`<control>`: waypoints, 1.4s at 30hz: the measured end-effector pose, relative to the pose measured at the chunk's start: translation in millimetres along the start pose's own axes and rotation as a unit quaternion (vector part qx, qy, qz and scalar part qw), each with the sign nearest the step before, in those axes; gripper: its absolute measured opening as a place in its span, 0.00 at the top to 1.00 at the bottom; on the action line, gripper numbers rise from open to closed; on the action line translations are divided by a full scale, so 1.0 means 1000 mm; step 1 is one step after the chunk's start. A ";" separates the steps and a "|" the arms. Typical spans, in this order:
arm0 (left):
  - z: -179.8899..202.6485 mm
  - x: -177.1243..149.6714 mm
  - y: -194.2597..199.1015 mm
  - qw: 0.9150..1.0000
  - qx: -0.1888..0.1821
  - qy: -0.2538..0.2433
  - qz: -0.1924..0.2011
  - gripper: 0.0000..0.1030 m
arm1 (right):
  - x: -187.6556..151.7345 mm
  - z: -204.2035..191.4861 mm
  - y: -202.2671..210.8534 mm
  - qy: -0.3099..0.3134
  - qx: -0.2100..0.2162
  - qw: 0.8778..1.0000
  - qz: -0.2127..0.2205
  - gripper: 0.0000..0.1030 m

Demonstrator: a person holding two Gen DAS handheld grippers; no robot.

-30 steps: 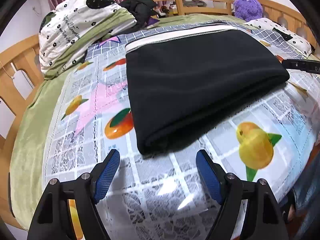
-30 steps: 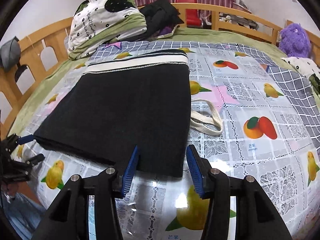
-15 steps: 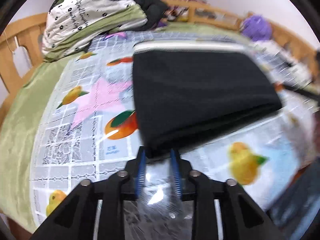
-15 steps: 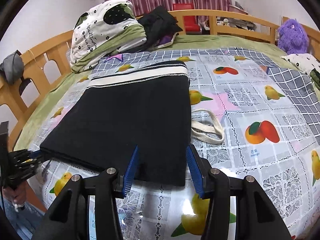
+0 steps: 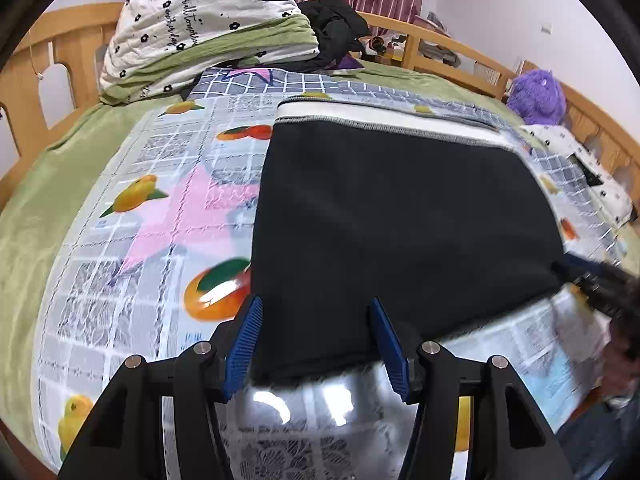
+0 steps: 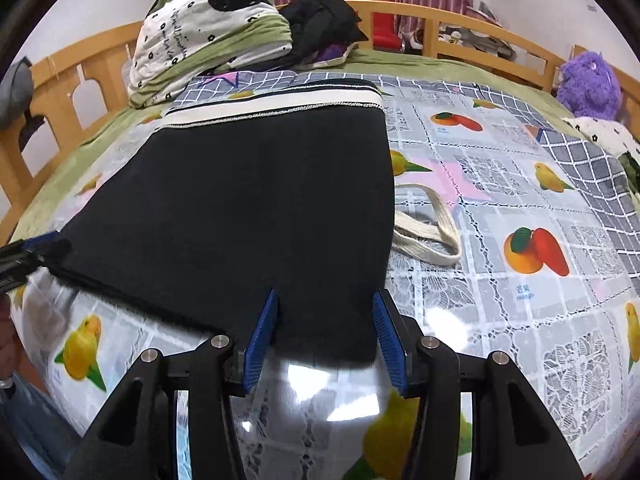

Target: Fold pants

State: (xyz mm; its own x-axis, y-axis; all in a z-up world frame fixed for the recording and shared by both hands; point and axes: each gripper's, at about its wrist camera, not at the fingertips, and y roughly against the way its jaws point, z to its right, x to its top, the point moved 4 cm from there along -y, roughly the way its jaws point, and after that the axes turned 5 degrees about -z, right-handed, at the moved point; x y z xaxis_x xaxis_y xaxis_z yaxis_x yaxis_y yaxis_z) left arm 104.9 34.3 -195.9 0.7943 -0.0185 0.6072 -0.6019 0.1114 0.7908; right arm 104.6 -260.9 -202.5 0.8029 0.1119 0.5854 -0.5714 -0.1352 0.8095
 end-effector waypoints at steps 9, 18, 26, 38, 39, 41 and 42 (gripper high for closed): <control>0.004 -0.002 0.038 1.000 -0.006 0.020 -0.009 0.48 | 0.002 -0.002 0.021 -0.010 -0.013 1.000 -0.007 0.52; 0.032 0.012 0.104 0.999 -0.007 0.016 0.039 0.32 | 0.009 -0.009 0.082 -0.025 -0.028 0.999 0.005 0.47; 0.053 0.021 0.160 0.995 -0.004 0.035 0.092 0.14 | 0.023 -0.020 0.156 -0.041 -0.035 0.997 0.056 0.28; 0.057 0.014 0.192 0.993 0.021 0.036 0.107 0.09 | 0.008 -0.035 0.201 -0.026 -0.056 0.994 0.089 0.01; 0.058 0.013 0.193 0.993 0.025 0.033 0.109 0.09 | 0.009 -0.035 0.202 -0.027 -0.059 0.994 0.088 0.01; 0.060 0.012 0.195 0.993 0.029 0.029 0.112 0.09 | 0.009 -0.035 0.206 -0.031 -0.054 0.994 0.089 0.01; 0.061 0.011 0.196 0.993 0.031 0.025 0.114 0.09 | 0.008 -0.034 0.207 -0.034 -0.052 0.994 0.089 0.01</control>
State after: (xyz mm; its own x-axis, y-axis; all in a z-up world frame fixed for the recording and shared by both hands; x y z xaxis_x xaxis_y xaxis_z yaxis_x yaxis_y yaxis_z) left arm -9.0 -4.4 -29.4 0.6392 0.0496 0.7674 -0.7690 0.0462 0.6375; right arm -13.1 -254.4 -28.7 0.6957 0.0273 0.7179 -0.7166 -0.0434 0.6961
